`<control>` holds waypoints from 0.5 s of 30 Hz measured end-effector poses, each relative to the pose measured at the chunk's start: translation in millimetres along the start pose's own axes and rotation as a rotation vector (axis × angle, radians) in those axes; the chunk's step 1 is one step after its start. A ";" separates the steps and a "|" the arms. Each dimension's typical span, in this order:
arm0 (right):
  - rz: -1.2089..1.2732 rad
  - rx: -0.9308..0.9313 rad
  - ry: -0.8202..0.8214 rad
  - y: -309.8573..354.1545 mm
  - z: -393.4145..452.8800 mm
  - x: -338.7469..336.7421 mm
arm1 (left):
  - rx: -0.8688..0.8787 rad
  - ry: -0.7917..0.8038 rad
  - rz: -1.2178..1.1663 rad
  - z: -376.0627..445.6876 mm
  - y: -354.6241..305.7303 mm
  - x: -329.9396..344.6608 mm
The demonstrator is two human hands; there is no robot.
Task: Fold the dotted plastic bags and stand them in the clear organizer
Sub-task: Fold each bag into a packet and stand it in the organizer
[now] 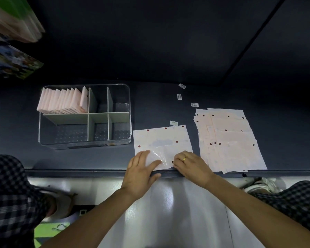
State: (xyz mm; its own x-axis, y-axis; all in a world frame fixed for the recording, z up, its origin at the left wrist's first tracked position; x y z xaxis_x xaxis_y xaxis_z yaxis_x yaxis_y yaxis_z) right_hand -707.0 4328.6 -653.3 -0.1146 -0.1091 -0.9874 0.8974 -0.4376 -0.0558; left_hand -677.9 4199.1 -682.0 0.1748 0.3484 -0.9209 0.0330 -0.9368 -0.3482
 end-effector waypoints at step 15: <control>0.833 0.316 0.496 -11.1 -14.1 6.2 | -0.031 0.045 -0.226 6.2 39.6 -28.4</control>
State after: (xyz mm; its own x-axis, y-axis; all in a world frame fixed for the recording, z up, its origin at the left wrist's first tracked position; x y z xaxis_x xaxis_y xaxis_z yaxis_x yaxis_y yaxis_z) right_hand -711.6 4345.3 -660.8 0.7493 -0.1359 -0.6482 0.4489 -0.6153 0.6480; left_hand -687.7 4152.3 -670.8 0.2031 0.5481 -0.8114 0.1059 -0.8361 -0.5382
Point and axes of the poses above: each hand's wrist, its own z-axis towards the middle knuckle, its own x-axis out of the palm, y = z × x, the point moved 9 cm from there along z, towards the middle knuckle, and after that the axes turned 15 degrees about -x, right-handed, at the moved point
